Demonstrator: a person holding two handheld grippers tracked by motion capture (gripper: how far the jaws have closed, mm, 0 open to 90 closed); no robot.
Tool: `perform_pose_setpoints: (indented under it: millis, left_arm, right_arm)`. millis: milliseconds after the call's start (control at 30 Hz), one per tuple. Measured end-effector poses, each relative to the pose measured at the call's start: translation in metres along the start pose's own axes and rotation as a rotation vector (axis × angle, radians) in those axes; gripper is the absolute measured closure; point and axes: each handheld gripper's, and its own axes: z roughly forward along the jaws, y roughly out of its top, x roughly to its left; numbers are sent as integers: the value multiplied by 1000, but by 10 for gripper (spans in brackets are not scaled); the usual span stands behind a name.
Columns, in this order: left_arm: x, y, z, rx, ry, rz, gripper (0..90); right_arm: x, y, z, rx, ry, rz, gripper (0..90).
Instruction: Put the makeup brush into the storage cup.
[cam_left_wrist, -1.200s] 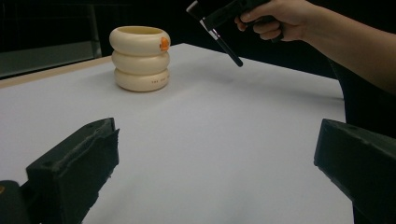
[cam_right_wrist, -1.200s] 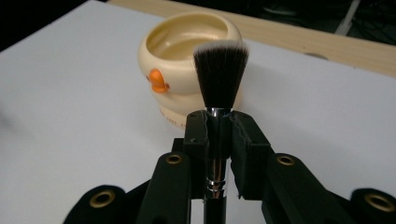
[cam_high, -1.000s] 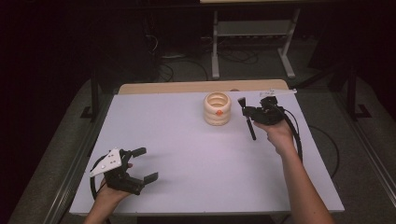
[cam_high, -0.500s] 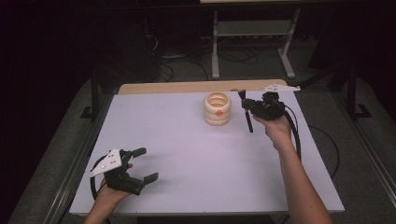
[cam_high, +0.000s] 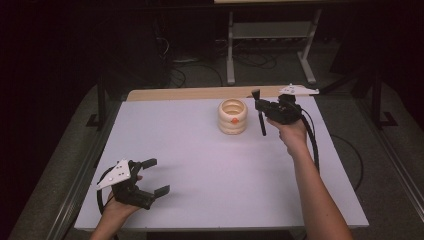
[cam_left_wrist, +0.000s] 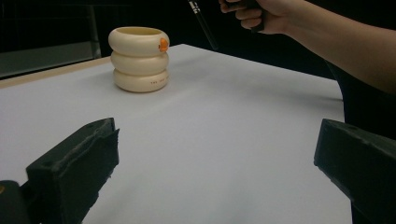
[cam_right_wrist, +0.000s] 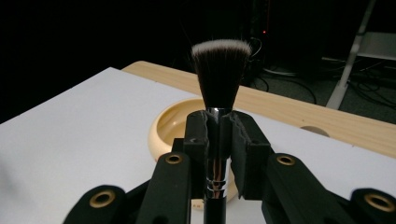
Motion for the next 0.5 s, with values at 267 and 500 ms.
perform_pose_setpoints:
  millis: [267,500]
  left_arm:
    - [0,0,0,-5,-1,-1,0]
    - [0,0,0,-14,-2,-7,0]
  right_arm:
    - [1,8,4,-44,0,-7,764]
    - [0,15,11,-51,-5,-13,764]
